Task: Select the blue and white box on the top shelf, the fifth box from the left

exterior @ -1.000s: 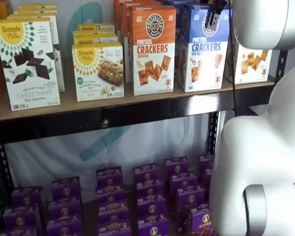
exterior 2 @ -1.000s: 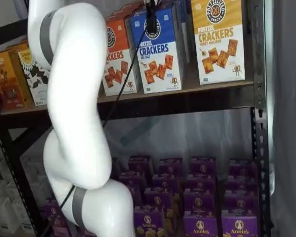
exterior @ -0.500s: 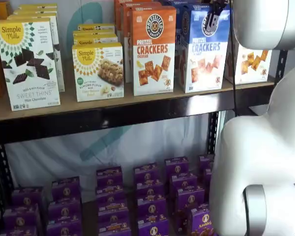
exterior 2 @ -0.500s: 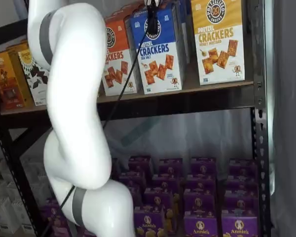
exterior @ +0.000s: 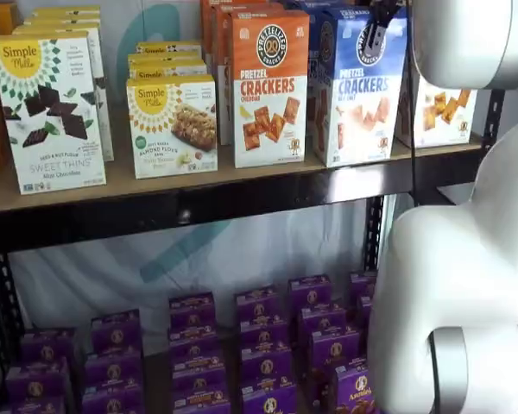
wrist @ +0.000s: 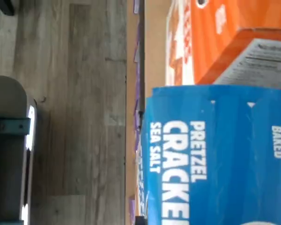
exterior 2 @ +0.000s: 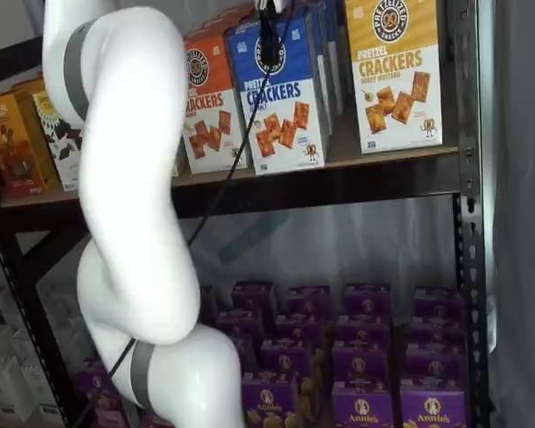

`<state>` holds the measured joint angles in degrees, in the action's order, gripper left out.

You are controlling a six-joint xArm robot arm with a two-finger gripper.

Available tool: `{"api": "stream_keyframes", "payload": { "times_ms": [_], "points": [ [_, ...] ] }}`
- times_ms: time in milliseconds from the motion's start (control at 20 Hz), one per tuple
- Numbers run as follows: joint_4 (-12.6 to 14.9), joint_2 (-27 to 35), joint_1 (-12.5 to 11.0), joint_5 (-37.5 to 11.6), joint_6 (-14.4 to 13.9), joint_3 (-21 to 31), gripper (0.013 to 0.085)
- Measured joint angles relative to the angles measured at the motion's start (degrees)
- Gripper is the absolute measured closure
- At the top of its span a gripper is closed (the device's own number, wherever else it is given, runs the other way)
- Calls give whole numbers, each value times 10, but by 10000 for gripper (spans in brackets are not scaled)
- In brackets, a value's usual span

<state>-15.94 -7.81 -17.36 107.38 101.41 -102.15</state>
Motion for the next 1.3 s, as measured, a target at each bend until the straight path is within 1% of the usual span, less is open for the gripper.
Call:
{"api": "stream_keyframes", "payload": {
  "times_ms": [250,500,600,750,900,1000,1300],
  "points": [
    [-8,-28,-2,9,-2,25,410],
    [-7,-78,-1,13,-4,73,410],
    [-4,-95,0,14,-3,91,410],
    [5,-131,-1,12,3,132,410],
    [12,-163,-7,11,12,170,410],
    [11,-184,-15,9,20,194,410],
    [12,-230,-35,7,41,249,410]
  ]
}}
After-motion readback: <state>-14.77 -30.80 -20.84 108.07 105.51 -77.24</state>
